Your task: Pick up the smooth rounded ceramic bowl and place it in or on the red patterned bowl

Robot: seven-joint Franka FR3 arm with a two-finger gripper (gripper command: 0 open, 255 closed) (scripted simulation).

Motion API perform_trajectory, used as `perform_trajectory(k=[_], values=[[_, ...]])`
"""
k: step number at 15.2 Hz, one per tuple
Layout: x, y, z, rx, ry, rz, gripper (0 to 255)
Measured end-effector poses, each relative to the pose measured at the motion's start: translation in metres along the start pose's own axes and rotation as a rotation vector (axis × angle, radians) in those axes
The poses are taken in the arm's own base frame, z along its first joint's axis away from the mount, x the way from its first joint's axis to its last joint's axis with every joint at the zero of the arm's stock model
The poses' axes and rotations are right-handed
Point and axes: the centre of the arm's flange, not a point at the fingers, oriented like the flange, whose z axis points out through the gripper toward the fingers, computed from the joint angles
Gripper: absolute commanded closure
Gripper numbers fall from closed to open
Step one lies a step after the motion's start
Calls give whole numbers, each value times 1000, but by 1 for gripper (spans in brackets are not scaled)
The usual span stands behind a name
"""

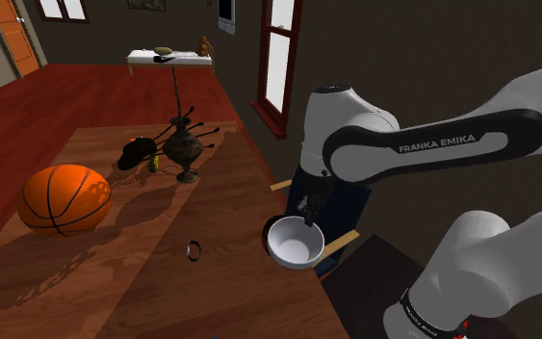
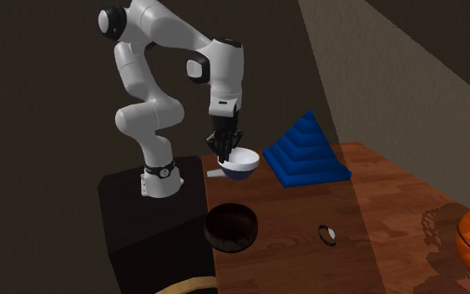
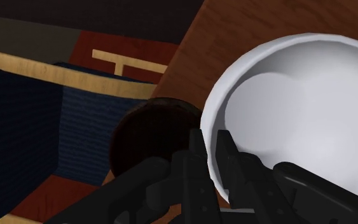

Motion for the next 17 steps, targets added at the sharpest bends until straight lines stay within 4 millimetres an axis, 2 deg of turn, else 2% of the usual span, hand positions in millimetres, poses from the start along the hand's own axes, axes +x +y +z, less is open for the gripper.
perform_trajectory(k=[5,11,14,17], values=[[40,48,-14,1,0,0,255],[91,101,-40,0,0,0,255],[98,112,-32,0,0,0,255],[101,113,-17,-1,-1,0,255]])
